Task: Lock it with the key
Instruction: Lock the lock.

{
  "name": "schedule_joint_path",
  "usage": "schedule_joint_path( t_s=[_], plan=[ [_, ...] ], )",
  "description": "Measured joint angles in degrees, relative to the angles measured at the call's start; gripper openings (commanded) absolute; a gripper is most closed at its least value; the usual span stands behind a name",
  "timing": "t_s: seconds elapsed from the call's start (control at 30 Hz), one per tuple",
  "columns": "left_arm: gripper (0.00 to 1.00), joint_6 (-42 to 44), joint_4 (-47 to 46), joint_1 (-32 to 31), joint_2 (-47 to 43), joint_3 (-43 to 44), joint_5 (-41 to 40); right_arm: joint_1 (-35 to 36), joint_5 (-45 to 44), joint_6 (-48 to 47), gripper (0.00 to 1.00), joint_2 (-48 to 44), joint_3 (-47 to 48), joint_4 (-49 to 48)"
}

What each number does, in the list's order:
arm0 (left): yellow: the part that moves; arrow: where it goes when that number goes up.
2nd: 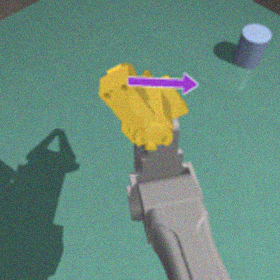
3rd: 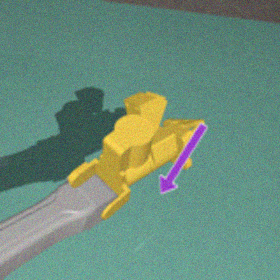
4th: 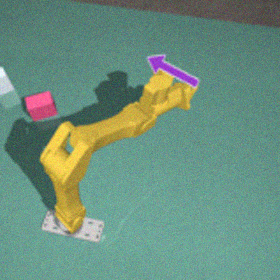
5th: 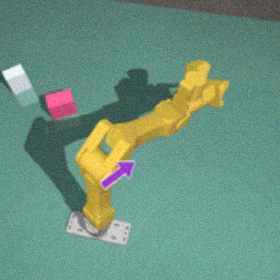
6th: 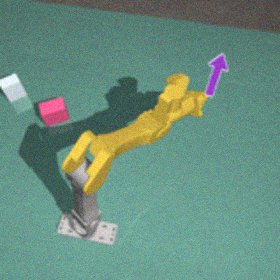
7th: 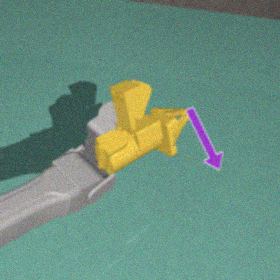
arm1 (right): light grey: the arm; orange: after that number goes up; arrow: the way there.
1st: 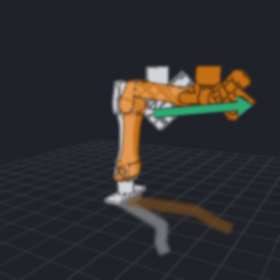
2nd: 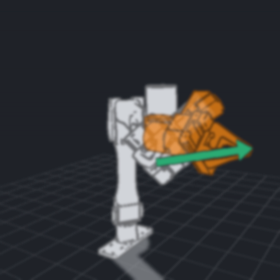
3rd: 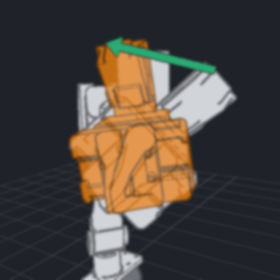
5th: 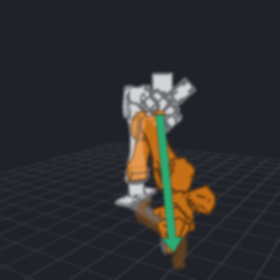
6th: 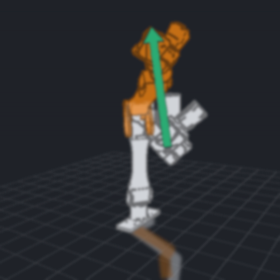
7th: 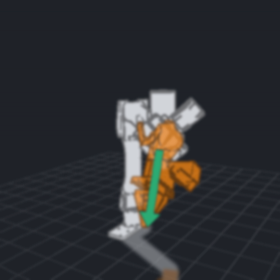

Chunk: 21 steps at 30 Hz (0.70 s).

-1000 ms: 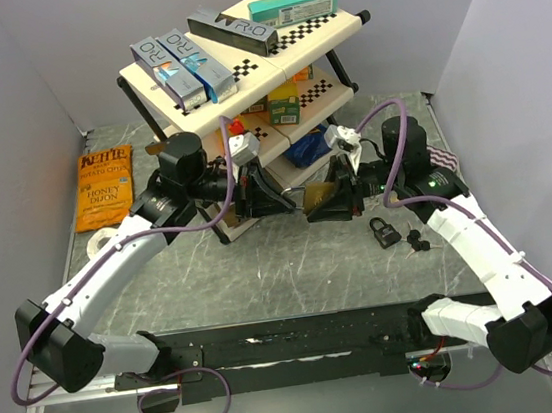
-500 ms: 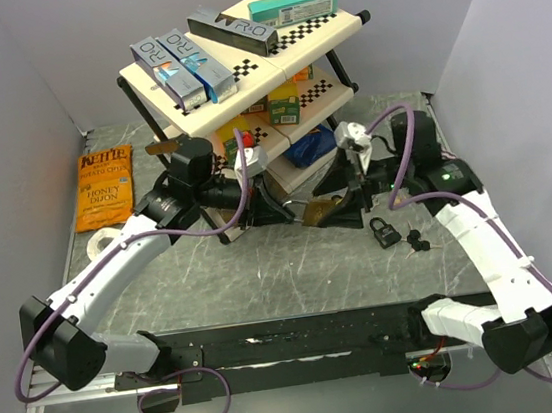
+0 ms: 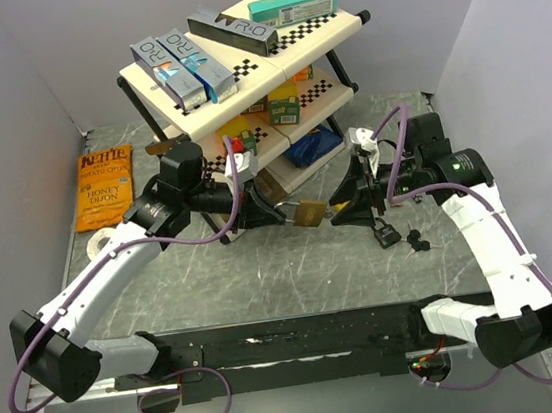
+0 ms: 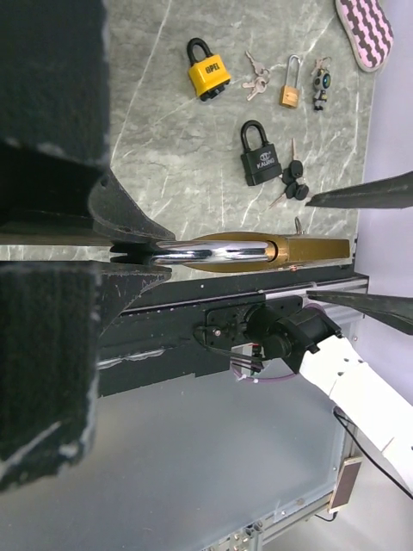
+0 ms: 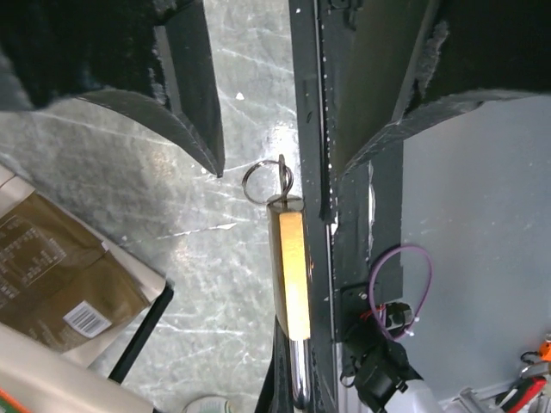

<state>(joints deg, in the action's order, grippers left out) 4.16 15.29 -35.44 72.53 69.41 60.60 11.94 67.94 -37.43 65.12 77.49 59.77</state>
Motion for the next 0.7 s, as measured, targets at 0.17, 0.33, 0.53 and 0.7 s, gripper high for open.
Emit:
schedule_joint_path(
  t_s=[0.17,0.33,0.53,0.7],
  plan=[
    [0.01,-0.6,-1.2,0.0,0.0,-0.3,0.0,0.0,0.5,0.1,0.48,0.3,-0.8,-0.1],
    [0.01,-1.6,-2.2,0.0,0.0,-0.4,0.0,0.0,0.7,0.2,0.38,1.0,-0.8,-0.2],
    [0.01,-2.5,-3.0,0.0,0.0,-0.4,0.0,0.1,0.6,-0.1,0.00,1.1,-1.0,-0.2],
    [0.01,-1.9,-2.4,0.3,0.0,-0.4,0.0,-0.3,0.7,-2.1,0.00,1.1,-1.0,1.0]
  ],
)
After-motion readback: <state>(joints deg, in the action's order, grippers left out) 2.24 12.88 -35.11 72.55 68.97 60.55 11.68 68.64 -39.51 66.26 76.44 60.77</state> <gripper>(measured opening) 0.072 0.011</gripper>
